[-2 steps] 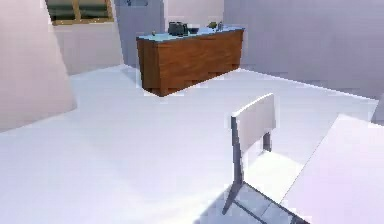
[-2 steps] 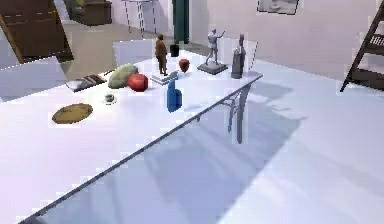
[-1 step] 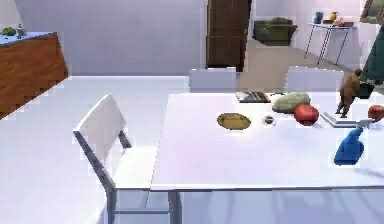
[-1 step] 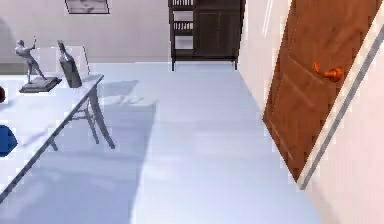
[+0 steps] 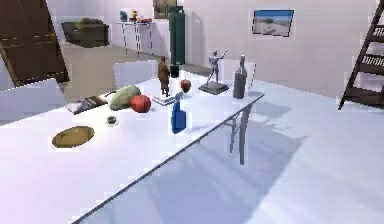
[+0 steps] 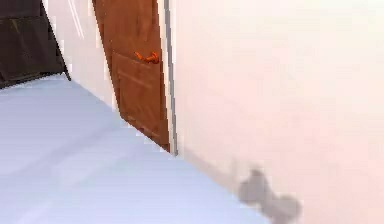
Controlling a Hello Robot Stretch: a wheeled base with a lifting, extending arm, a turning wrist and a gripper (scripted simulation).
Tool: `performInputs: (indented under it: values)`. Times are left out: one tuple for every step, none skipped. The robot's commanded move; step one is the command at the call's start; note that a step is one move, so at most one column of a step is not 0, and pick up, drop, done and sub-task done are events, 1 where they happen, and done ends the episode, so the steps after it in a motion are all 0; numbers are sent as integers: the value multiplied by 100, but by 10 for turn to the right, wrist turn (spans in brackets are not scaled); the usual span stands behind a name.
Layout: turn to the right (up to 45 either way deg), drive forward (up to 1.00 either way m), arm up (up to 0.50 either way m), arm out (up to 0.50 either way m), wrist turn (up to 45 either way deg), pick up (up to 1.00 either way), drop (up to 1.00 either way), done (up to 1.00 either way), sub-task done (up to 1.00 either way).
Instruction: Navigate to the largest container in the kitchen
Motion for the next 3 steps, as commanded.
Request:
performInputs:
  values:
    - [420,0,0,0,0,0,0,0,0]
    - [0,100,0,0,0,0,0,0,0]
    - [0,80,0,0,0,0,0,0,0]
